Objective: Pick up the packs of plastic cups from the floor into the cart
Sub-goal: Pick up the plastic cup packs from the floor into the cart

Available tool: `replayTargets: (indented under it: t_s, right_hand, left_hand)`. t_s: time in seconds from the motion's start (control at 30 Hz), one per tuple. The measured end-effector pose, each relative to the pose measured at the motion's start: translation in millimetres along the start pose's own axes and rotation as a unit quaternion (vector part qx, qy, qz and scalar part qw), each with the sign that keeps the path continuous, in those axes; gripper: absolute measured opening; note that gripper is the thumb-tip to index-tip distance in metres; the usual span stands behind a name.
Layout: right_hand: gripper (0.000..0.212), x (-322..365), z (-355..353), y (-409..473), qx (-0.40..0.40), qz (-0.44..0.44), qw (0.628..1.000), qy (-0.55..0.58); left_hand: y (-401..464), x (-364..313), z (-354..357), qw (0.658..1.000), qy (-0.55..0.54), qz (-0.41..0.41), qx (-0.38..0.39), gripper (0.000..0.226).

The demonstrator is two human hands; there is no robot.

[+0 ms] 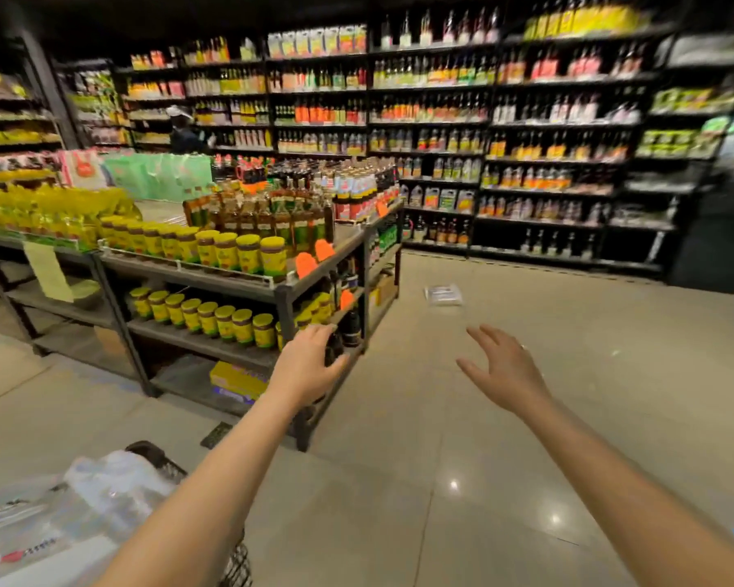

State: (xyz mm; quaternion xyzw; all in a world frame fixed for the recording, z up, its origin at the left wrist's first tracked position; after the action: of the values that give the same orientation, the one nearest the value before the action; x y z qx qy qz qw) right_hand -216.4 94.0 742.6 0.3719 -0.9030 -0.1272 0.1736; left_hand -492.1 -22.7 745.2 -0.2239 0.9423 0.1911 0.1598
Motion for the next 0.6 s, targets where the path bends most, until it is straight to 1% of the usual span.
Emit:
replayTargets:
  t_s: [0.13,0.3,0.47,0.6]
  right_hand:
    - [0.063,-80.1,-19.0,-22.1,0.002,0.054,0.999,-0.008]
    - [0.064,-153.5,-25.6,-43.3,0.001,0.115,0.993,0.006]
    - [0.065,-215.1,-21.6,-50.5,0.008,0.157,0.987,-0.018]
    - [0.065,-266.6,-13.5,-31.6,0.007,0.177,0.983,-0.041]
  left_hand:
    - [20.8,-70.7,47.4,0.999,-0.007,0.044,0.018,0.062]
    - [44.3,-136.4,97.7,0.996,0.001,0.082,0.034,0.064]
    - [79.6,-182.0,152.8,0.990,0.024,0.119,0.066,0.067]
    - [122.6,-210.9,198.2,0.984,0.040,0.153,0.085,0.068]
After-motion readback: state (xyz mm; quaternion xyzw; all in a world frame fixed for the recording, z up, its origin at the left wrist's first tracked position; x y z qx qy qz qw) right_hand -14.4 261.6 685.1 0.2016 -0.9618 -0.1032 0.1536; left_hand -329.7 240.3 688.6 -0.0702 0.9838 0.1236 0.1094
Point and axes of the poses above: each hand's wrist, its own y-axis towards the middle knuckle, its own z-axis out of the palm, x = y × z, the point moved 5 cm from there along y, towards the middle knuckle, and after that the axes turned 14 degrees about -z, right-handed, at the moved point
